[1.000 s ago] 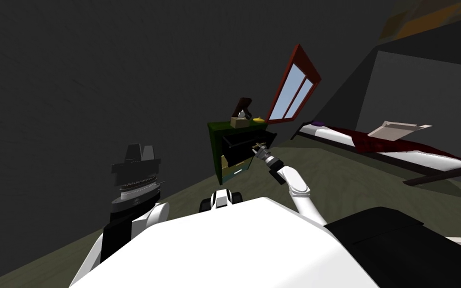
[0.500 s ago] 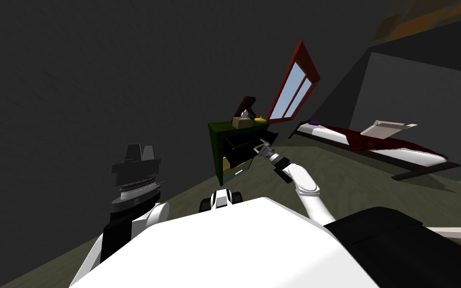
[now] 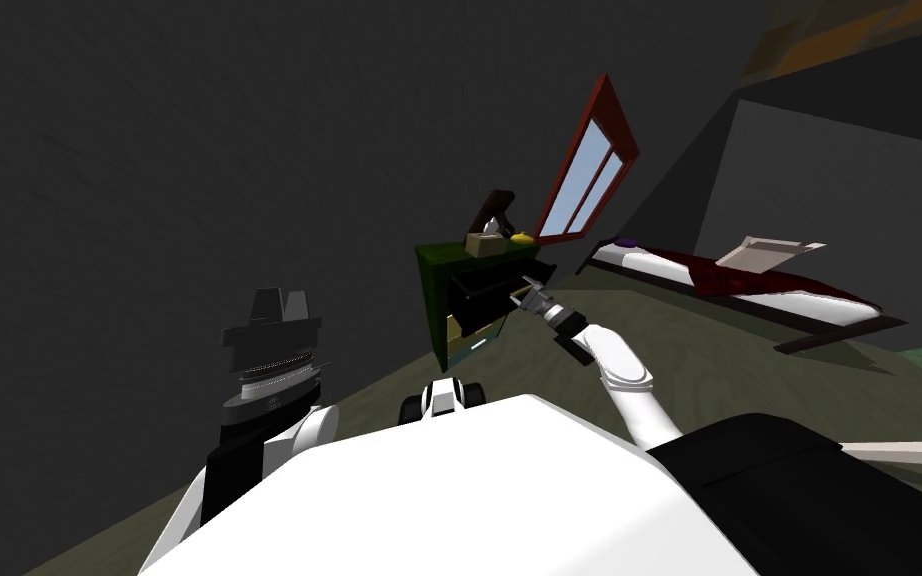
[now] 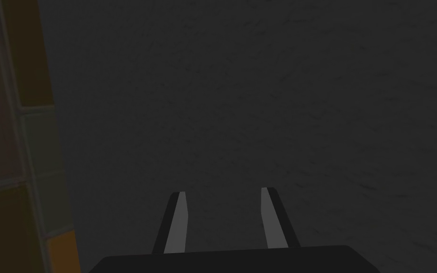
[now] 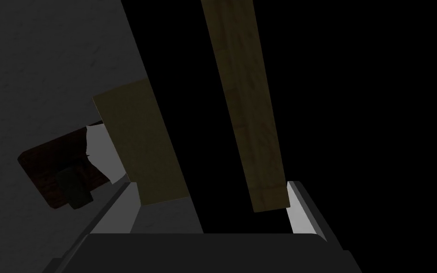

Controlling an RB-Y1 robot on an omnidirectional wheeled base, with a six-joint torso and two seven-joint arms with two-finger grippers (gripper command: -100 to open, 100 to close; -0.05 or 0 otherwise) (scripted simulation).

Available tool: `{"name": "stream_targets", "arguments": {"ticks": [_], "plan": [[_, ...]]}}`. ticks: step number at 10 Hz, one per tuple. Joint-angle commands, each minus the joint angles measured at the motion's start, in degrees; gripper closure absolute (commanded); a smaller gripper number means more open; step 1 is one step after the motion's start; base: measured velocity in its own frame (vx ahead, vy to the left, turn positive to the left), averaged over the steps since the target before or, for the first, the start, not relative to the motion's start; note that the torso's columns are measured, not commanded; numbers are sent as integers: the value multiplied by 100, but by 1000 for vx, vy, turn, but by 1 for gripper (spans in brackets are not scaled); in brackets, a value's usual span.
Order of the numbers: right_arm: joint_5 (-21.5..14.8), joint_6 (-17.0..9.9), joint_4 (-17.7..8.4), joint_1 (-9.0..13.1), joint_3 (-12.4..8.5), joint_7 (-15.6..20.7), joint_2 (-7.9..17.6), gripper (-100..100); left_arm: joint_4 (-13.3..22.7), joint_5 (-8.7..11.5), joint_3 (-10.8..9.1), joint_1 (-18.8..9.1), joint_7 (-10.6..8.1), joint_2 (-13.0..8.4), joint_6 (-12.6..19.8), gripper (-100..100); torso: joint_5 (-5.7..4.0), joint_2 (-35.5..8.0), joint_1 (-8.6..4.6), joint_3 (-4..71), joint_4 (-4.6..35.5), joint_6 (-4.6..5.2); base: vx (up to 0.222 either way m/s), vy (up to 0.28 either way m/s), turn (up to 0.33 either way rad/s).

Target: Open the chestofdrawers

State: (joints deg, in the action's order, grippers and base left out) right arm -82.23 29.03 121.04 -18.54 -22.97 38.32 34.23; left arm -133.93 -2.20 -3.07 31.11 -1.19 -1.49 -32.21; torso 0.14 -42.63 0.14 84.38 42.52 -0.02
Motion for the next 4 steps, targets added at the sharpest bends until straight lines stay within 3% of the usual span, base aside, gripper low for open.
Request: {"name": "stream_targets", "arguments": {"ticks": [1, 4], "plan": [[-3, 3, -9, -8, 3, 1, -1, 0, 0, 0, 0, 0, 0, 0, 0, 0, -2, 9, 0, 5, -5, 0, 0, 0, 0], [-10, 10, -29, -24, 9, 3, -2, 0, 0, 0, 0, 0, 0, 0, 0, 0, -6, 26, -3, 15, -16, 0, 0, 0, 0]]}}
